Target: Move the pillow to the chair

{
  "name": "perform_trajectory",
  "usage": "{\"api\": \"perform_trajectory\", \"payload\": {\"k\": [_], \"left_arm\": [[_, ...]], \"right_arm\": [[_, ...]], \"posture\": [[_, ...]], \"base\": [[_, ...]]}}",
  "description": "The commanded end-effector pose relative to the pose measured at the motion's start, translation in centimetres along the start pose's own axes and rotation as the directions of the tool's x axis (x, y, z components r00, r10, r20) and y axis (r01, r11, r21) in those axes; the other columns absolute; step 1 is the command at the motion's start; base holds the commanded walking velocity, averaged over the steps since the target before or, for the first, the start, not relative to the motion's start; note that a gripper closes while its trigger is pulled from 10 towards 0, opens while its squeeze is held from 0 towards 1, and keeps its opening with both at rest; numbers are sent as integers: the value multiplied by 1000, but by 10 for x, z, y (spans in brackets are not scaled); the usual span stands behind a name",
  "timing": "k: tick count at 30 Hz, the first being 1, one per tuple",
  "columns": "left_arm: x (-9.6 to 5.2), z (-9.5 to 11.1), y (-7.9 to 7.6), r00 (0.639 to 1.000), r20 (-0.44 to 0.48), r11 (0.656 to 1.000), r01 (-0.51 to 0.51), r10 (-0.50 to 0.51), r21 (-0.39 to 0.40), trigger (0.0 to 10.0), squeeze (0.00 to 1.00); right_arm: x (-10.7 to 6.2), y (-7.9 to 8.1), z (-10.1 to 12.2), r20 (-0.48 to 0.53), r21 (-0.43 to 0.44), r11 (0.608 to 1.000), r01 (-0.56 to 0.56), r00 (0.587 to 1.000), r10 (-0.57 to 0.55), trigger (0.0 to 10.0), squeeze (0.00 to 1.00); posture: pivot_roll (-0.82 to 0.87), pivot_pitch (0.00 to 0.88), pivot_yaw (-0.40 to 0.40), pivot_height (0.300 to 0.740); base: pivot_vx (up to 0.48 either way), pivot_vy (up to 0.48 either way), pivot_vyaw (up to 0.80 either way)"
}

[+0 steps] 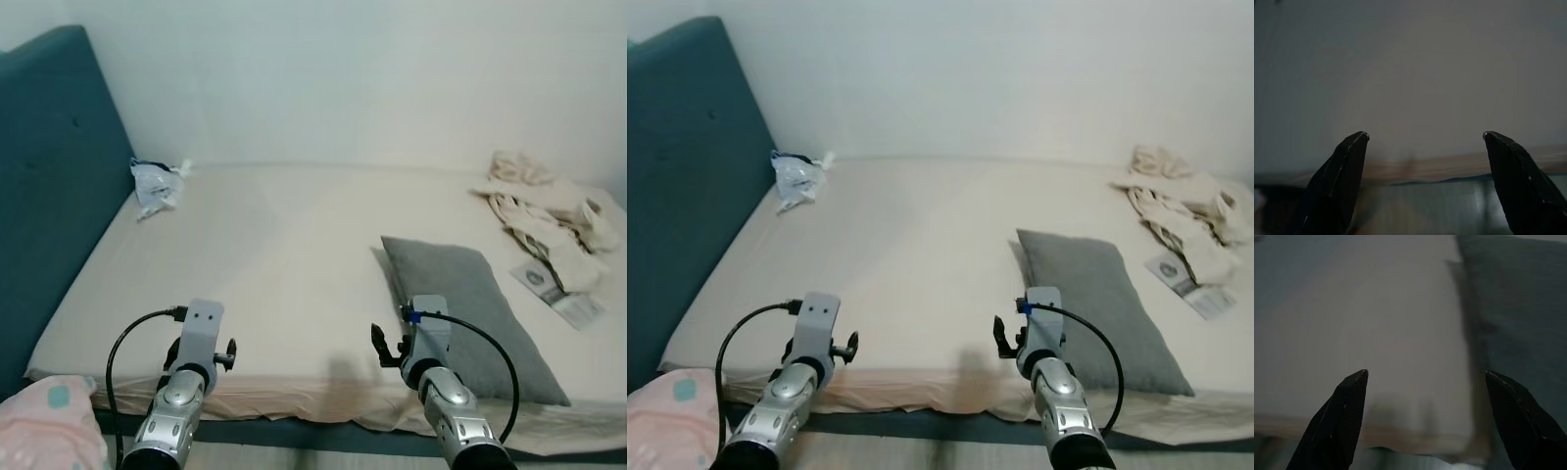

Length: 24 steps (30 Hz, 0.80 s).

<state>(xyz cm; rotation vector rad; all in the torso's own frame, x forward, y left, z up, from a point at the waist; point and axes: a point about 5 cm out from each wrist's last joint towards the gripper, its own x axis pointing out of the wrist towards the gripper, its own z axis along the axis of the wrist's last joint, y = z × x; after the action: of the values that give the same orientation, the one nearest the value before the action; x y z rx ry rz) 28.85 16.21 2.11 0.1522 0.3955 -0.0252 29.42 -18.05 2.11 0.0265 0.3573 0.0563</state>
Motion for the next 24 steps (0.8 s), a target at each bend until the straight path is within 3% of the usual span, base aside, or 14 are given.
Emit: {"api": "perform_trajectory", "payload": {"k": [1, 17, 24], "left_arm": [[-2, -5, 0, 1000, -19, 1000, 4, -4, -7, 10000, 0], [-2, -3, -3, 1000, 1, 1000, 27, -27, -1, 10000, 0], [-2, -3, -4, 1000, -10, 1000, 20, -19, 3, 10000, 0]], "right_arm": [[-1, 1, -5, -14, -1, 1000, -3, 1000, 3, 10000, 0], [-1, 10, -6, -9, -33, 999, -40, 999, 39, 10000, 0], [-1, 11, -6, -8, -19, 999, -35, 999, 35, 10000, 0]], "posture": [[-79, 62, -37, 740], [-77, 65, -35, 740], [-78, 63, -34, 740]], "base": [[0, 0, 0], [0, 0, 0], [0, -480, 0]]}}
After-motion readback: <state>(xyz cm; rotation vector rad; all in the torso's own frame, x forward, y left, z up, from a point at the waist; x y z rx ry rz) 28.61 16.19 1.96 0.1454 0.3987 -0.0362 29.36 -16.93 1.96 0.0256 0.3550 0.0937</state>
